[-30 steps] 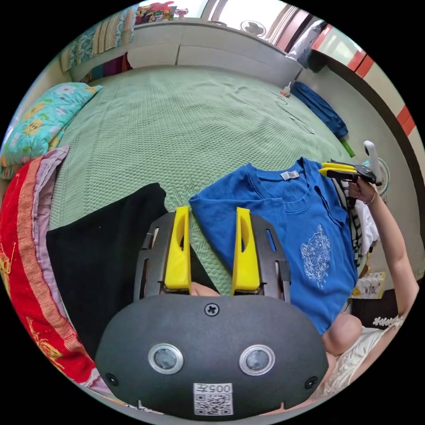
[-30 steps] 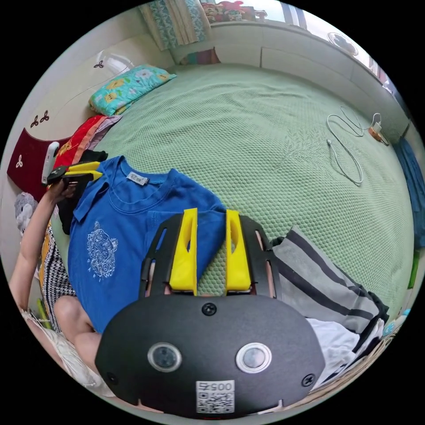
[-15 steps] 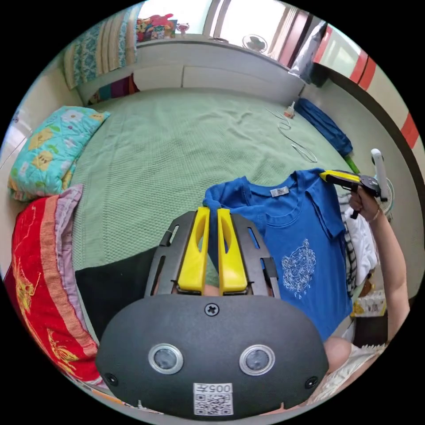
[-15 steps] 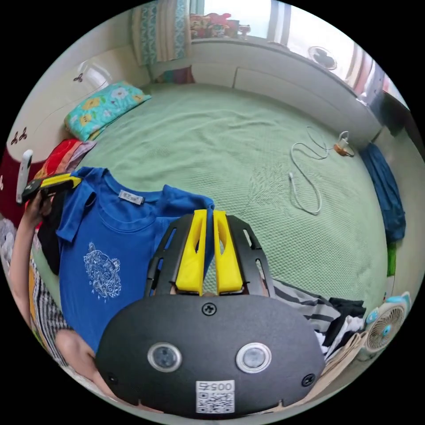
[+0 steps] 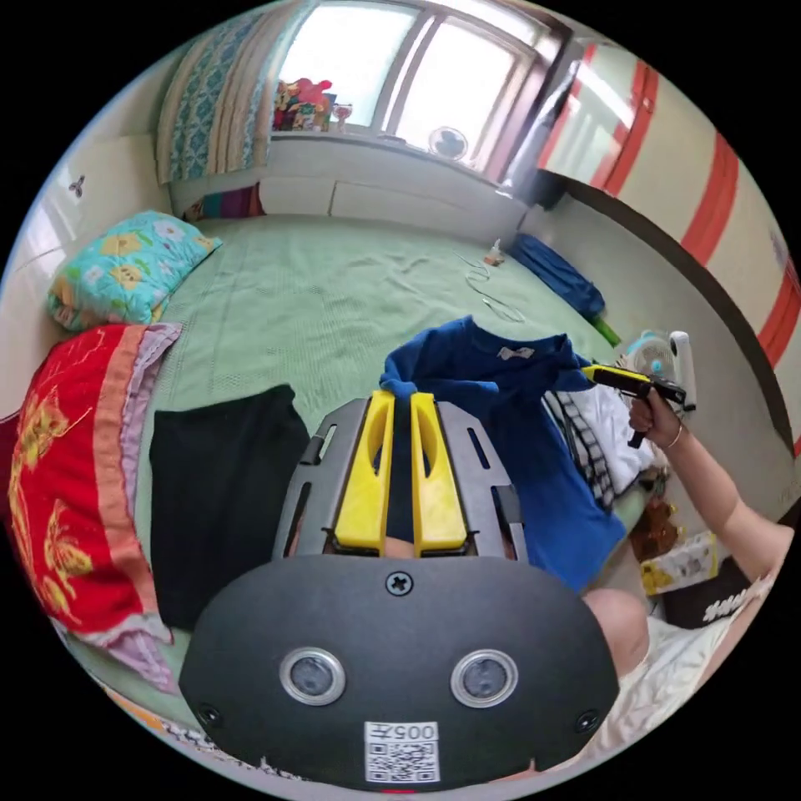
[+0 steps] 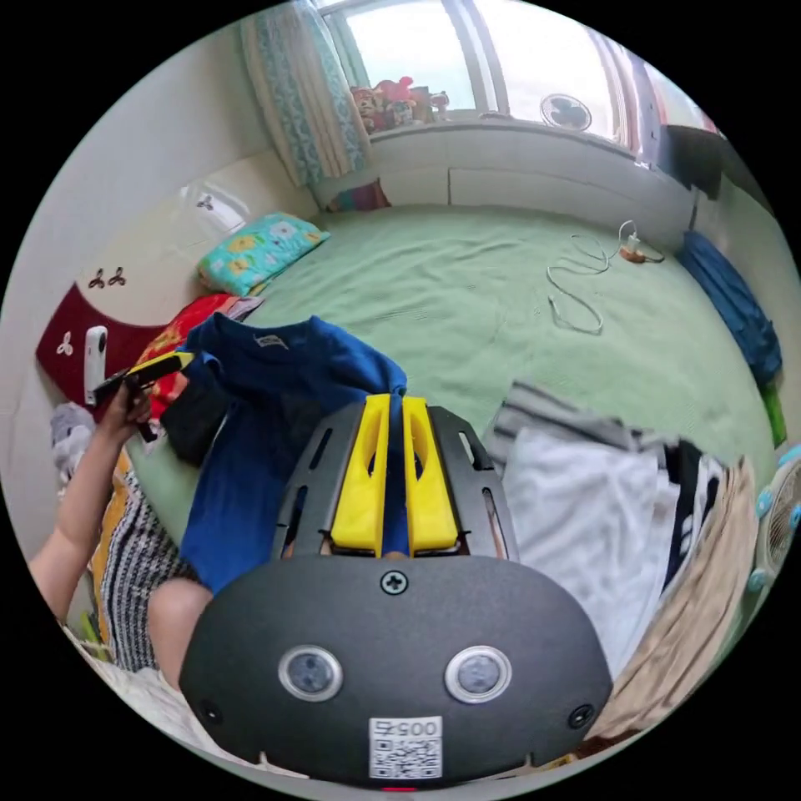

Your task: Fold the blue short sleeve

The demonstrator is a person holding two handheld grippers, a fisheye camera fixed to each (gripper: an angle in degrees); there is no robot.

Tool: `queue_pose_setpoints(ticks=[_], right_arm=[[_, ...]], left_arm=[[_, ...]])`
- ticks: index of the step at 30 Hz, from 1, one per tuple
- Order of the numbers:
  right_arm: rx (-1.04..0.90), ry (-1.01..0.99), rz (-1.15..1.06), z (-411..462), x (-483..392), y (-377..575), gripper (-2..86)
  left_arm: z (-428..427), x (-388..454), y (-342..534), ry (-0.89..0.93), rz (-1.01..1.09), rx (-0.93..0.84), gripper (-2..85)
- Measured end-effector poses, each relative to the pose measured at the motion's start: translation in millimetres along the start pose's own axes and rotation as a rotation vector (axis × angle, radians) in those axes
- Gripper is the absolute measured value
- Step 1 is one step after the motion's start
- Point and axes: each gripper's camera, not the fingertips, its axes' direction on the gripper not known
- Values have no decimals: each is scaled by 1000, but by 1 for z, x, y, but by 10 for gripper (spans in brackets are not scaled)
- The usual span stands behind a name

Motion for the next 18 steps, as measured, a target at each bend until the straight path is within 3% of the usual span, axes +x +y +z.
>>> queue_pose_setpoints(ticks=[3, 7, 8, 11, 16, 18], right_arm=[[3, 18, -51, -21, -14, 96, -9], [-87, 17, 76, 10, -15, 208, -6], [9, 27, 89, 8, -18, 227, -3], [-31, 42, 89, 2, -25, 240, 8], [-206, 167, -77, -13, -39, 260, 44], [-214, 161, -87, -21, -43, 270, 51]], left_arm=[[-8, 27, 92, 42, -39, 1, 47], [35, 38, 184, 86, -222, -80, 50], [31, 40, 191, 95, -246, -35, 51], [1, 55, 210, 126, -297, 19, 62], [-46, 100, 237, -45, -181, -98, 76], [-58, 121, 241, -58, -156, -70, 78]])
